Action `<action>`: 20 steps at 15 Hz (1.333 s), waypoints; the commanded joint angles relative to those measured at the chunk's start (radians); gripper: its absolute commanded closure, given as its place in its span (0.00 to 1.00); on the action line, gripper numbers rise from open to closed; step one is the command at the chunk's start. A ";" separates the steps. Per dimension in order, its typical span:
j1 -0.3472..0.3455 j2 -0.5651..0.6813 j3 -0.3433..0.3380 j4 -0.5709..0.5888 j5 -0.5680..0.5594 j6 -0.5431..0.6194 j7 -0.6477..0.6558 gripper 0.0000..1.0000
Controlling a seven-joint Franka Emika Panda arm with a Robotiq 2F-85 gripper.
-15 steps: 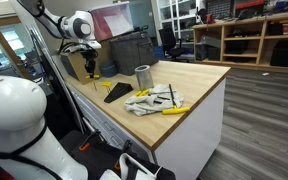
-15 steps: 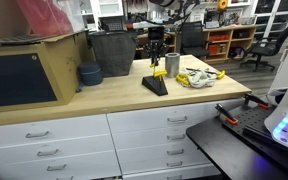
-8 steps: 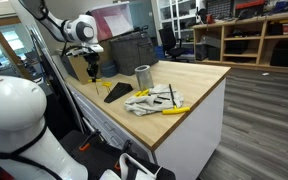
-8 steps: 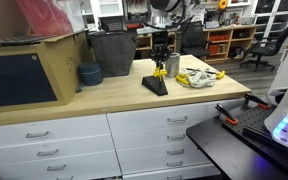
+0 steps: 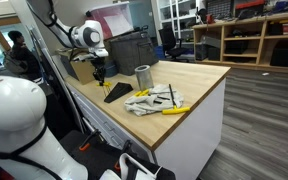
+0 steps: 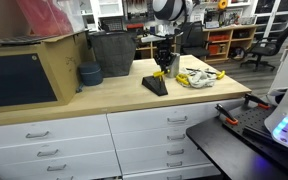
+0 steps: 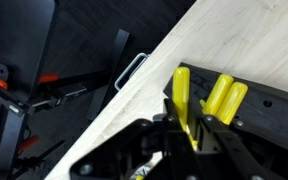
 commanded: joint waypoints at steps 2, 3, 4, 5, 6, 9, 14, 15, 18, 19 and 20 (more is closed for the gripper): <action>0.026 -0.005 -0.005 -0.021 -0.085 0.084 0.117 0.96; 0.029 -0.003 -0.003 -0.020 -0.100 0.088 0.132 0.96; 0.032 0.001 -0.002 -0.018 -0.112 0.090 0.144 0.96; 0.034 0.004 0.000 -0.016 -0.120 0.090 0.153 0.96; 0.037 0.005 0.002 -0.015 -0.126 0.086 0.159 0.96; 0.041 0.009 0.004 -0.012 -0.133 0.083 0.160 0.96; 0.042 0.015 0.004 -0.007 -0.135 0.082 0.161 0.96; 0.042 0.016 0.005 -0.006 -0.134 0.081 0.159 0.96; 0.042 0.016 0.006 -0.007 -0.131 0.081 0.156 0.96; 0.042 0.015 0.007 -0.007 -0.130 0.080 0.155 0.96; 0.043 0.014 0.008 -0.008 -0.129 0.080 0.154 0.96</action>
